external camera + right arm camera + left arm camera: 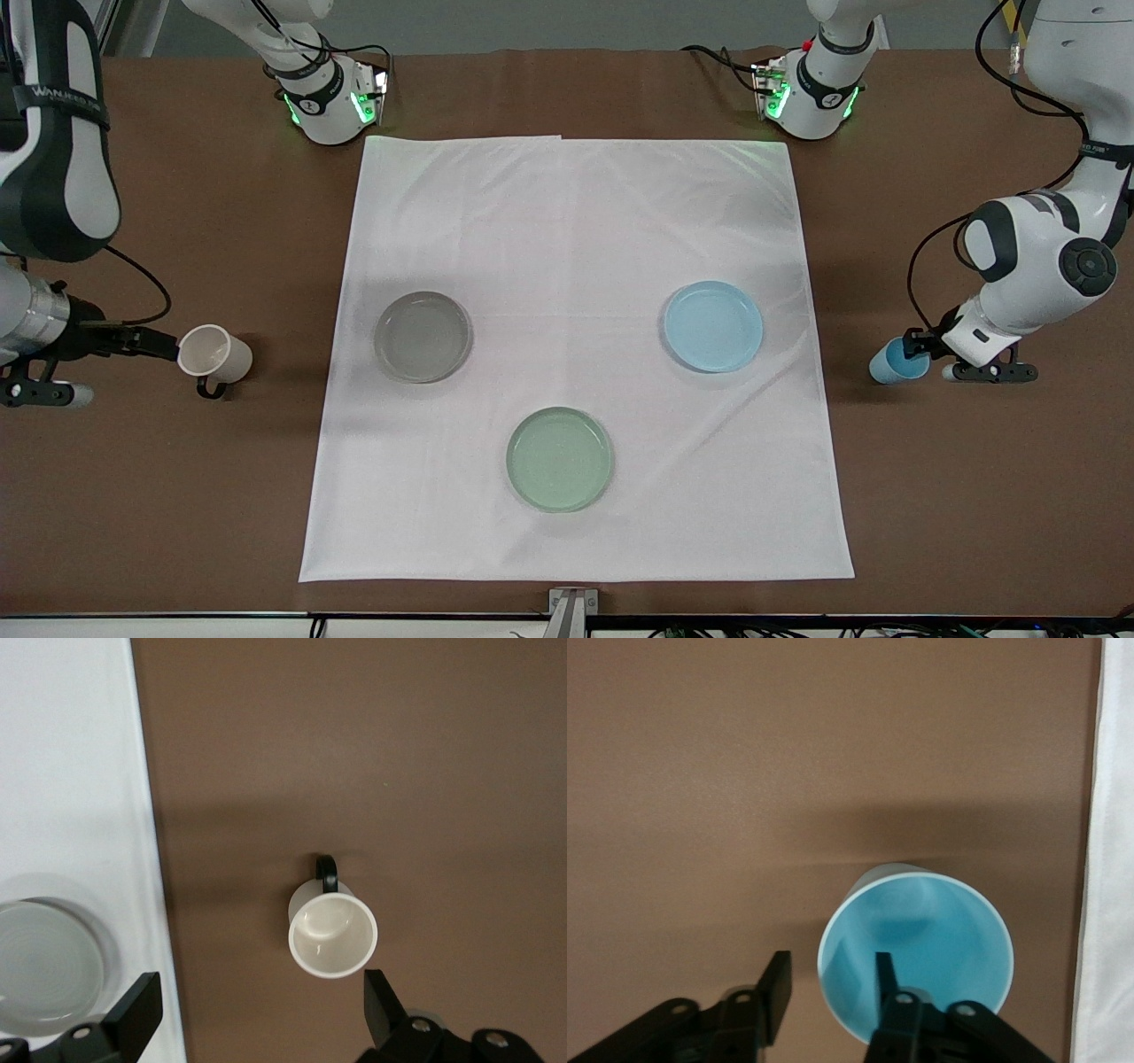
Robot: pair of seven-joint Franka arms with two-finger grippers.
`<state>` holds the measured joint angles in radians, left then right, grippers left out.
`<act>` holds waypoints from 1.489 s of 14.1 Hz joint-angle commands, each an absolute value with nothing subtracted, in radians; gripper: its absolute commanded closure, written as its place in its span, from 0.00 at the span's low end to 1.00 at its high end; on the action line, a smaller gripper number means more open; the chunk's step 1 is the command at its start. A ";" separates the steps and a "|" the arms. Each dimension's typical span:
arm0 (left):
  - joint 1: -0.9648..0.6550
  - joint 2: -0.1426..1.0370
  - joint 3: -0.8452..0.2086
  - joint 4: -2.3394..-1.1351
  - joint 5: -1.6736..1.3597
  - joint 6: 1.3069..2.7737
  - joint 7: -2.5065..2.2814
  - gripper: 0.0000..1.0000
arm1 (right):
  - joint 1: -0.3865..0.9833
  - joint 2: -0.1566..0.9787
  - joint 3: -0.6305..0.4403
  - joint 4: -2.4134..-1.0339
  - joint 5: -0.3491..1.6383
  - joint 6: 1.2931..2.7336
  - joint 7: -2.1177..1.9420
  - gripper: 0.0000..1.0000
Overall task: Place blue cup in blue plate and white mug in gray plate
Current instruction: 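Grasp the blue cup with the left gripper and carry it over the blue plate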
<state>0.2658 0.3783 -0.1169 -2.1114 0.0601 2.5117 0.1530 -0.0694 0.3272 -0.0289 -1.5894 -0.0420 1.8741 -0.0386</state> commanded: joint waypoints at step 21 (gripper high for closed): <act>0.127 0.340 -0.535 -2.099 0.151 2.341 -0.731 1.00 | -0.189 0.580 -0.017 -1.772 -0.043 2.309 -0.209 0.34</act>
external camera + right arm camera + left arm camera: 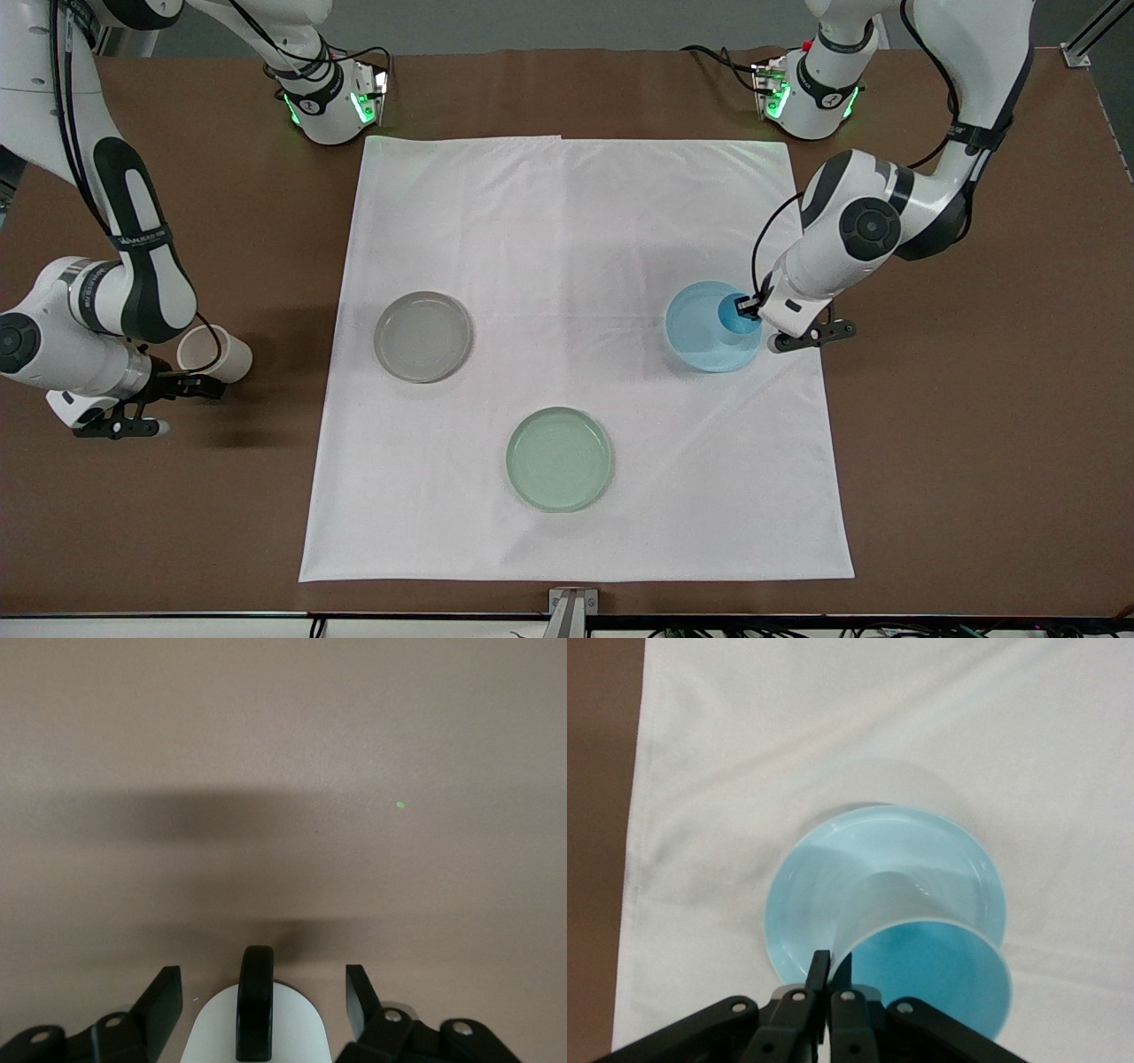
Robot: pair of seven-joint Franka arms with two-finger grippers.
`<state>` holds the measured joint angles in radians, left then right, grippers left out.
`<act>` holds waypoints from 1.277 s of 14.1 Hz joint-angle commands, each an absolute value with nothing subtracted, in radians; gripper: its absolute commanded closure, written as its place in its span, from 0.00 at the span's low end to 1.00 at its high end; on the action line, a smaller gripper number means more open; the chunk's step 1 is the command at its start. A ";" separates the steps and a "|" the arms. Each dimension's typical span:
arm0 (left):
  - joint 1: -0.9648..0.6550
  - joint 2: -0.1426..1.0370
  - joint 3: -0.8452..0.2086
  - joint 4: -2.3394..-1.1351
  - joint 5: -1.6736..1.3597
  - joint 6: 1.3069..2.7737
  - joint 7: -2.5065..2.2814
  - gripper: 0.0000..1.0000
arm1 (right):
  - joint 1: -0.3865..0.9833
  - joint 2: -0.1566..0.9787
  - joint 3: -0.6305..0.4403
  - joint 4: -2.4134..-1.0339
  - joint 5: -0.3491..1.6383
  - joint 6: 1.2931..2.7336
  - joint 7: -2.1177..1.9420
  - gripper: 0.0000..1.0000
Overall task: Place blue cup in blue plate and white mug in gray plate
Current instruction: 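Lower the blue cup onto the blue plate and open the left gripper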
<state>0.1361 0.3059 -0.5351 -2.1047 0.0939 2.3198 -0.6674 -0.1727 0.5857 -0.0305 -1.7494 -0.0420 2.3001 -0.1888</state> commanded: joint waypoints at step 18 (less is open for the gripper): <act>0.225 0.341 -0.526 -1.617 0.218 1.907 -0.447 0.00 | -0.161 0.519 -0.015 -1.778 -0.043 2.231 -0.236 0.92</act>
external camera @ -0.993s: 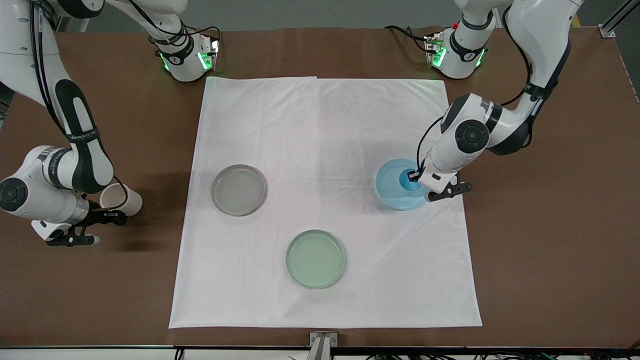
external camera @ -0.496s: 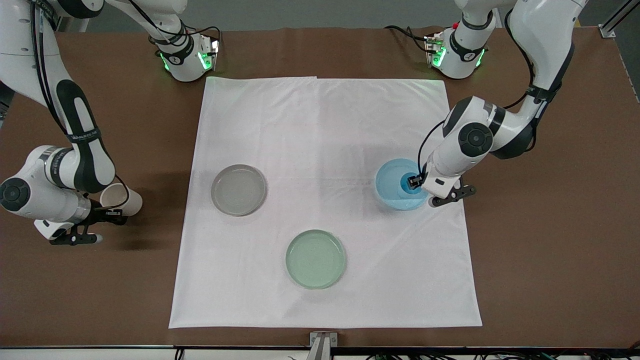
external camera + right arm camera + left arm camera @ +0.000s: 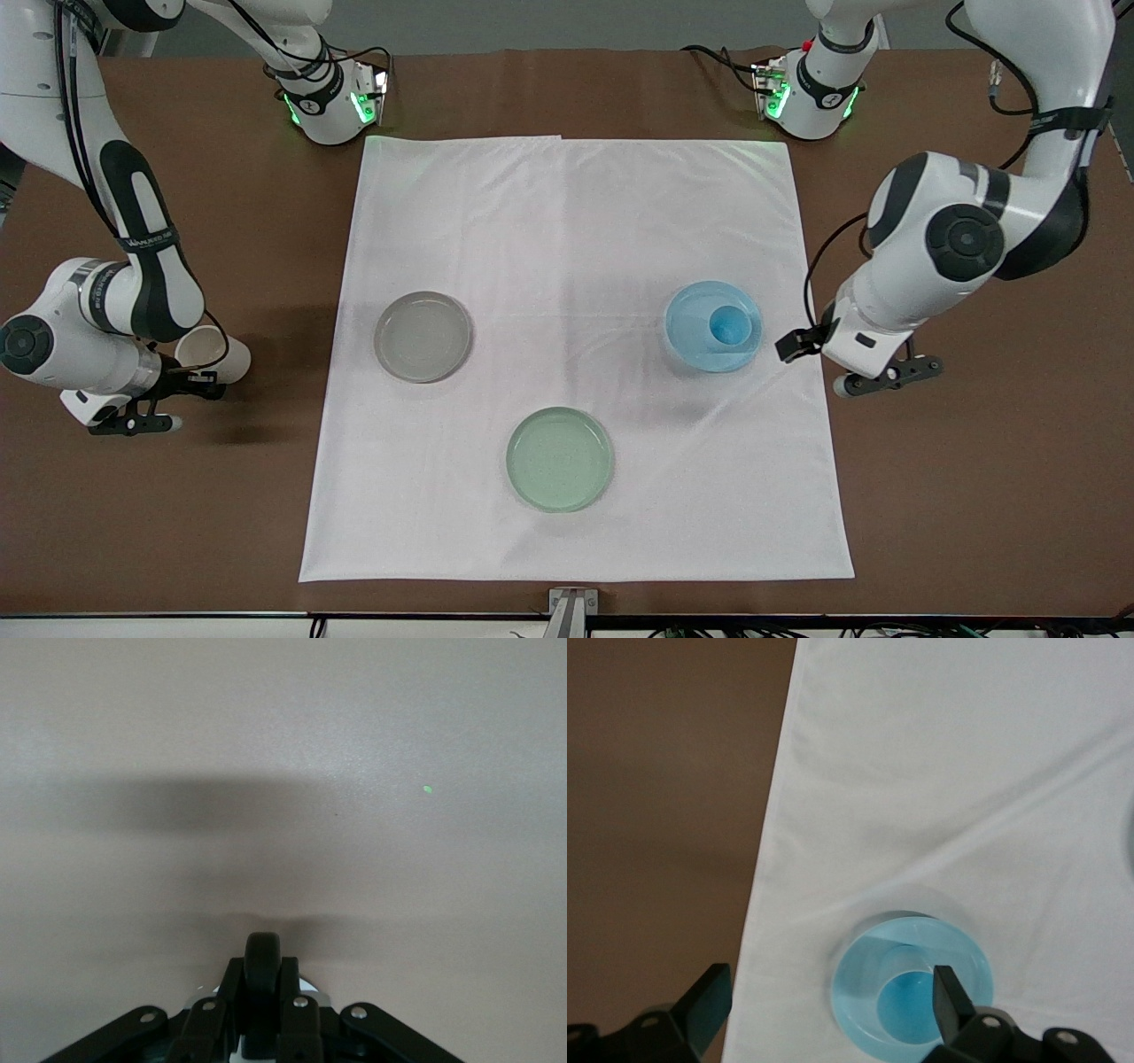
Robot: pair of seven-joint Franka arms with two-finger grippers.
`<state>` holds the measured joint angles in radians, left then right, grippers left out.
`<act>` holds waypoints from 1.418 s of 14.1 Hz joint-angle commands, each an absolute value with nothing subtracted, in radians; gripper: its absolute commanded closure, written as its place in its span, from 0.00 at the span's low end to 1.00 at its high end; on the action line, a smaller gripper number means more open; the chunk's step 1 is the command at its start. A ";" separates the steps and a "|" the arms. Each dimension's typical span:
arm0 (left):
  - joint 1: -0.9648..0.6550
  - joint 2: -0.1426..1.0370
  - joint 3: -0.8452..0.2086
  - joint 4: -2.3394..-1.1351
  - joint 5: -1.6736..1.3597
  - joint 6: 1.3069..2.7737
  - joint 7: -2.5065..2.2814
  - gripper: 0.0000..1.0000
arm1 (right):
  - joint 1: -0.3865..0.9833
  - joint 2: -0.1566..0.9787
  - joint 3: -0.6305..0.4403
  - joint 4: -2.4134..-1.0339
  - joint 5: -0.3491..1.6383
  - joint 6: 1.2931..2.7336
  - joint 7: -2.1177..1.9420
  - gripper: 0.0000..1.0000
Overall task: Place blue cup in blue plate and white mug in gray plate
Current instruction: 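Withdraw the left gripper while the right gripper lifts the white mug, then carry the white mug with the right gripper over the gray plate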
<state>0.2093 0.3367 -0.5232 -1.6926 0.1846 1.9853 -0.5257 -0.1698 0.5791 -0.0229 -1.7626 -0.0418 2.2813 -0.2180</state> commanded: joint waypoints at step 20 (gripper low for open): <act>0.052 -0.008 -0.121 -1.482 0.043 1.436 -0.127 0.00 | 0.428 0.362 -0.014 -1.836 -0.058 2.135 -0.953 0.99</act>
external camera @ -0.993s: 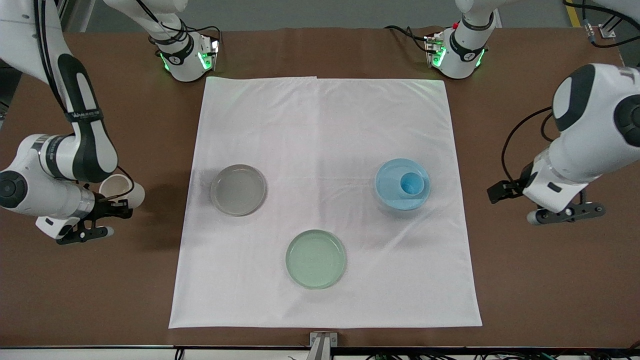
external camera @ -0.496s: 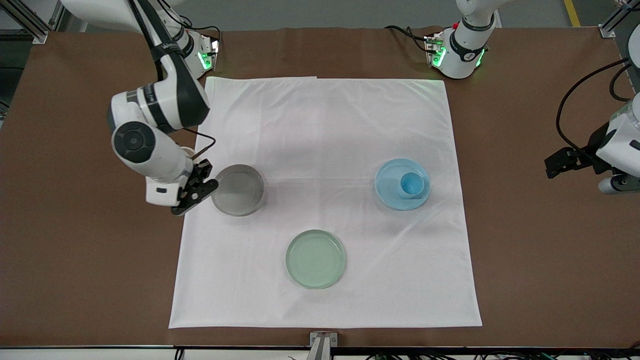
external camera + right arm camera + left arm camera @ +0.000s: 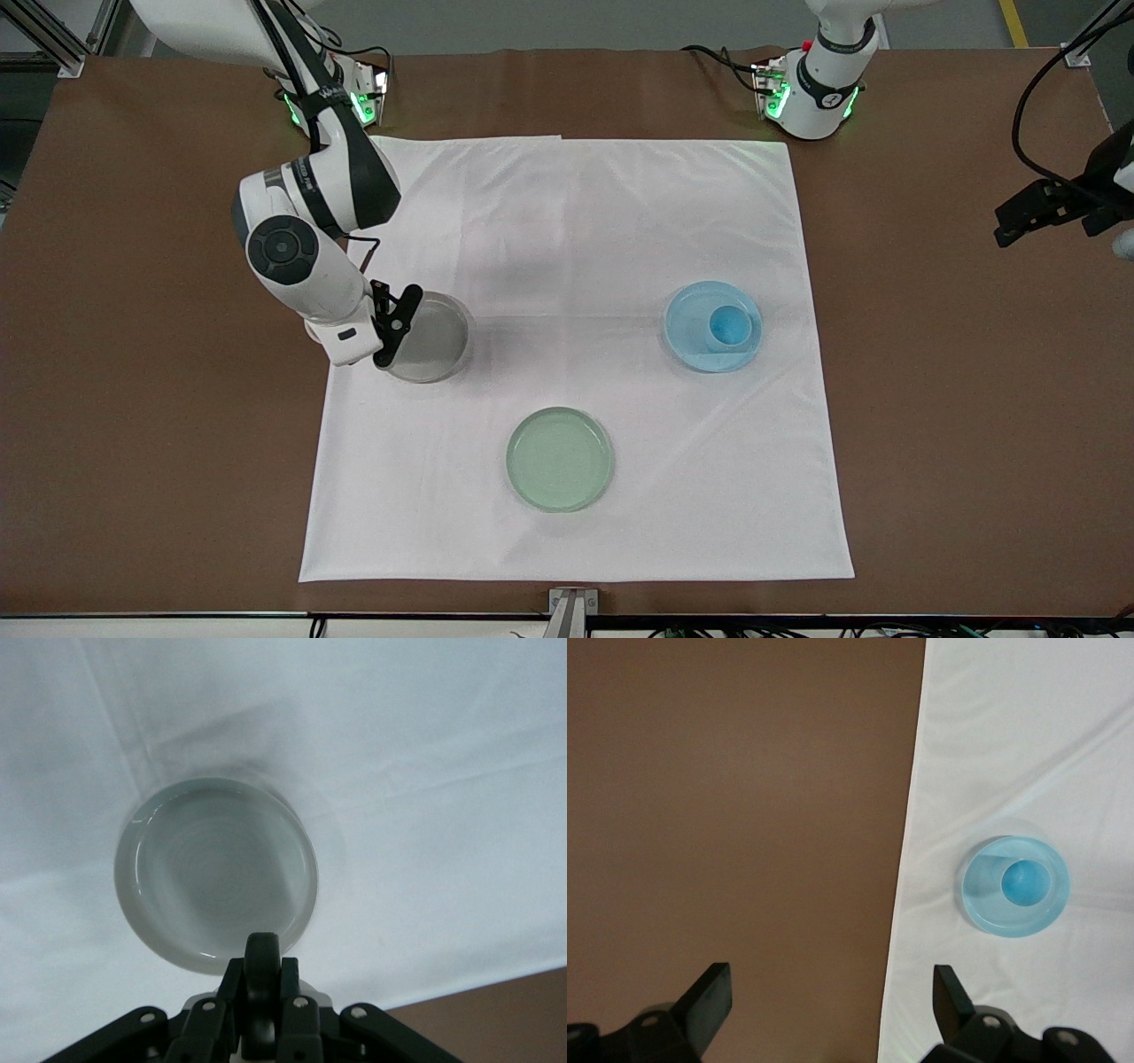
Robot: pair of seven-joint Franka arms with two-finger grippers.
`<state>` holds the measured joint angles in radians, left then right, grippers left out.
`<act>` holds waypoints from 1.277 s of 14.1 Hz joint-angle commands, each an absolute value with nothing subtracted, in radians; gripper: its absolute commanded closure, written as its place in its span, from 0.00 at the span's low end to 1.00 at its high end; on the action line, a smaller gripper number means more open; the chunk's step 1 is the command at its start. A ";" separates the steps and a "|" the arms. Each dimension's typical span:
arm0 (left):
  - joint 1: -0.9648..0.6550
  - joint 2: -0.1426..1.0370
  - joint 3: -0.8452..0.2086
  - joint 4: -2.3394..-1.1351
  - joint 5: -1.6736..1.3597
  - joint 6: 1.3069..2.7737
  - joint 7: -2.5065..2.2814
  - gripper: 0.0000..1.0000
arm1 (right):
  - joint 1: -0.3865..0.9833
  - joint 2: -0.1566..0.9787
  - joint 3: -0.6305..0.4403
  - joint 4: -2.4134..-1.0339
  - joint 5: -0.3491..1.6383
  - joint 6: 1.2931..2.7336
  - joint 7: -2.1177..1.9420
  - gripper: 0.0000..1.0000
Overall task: Place blue cup in blue plate and white mug in gray plate
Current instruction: 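Carry the white mug with the right gripper over the gray plate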
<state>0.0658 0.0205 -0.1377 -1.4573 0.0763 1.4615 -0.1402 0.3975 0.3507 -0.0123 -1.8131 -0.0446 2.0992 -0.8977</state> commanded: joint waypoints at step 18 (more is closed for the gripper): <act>0.060 -0.026 -0.146 -1.499 0.003 1.442 -0.127 0.00 | 0.505 0.515 0.006 -1.859 -0.044 2.306 -0.997 0.96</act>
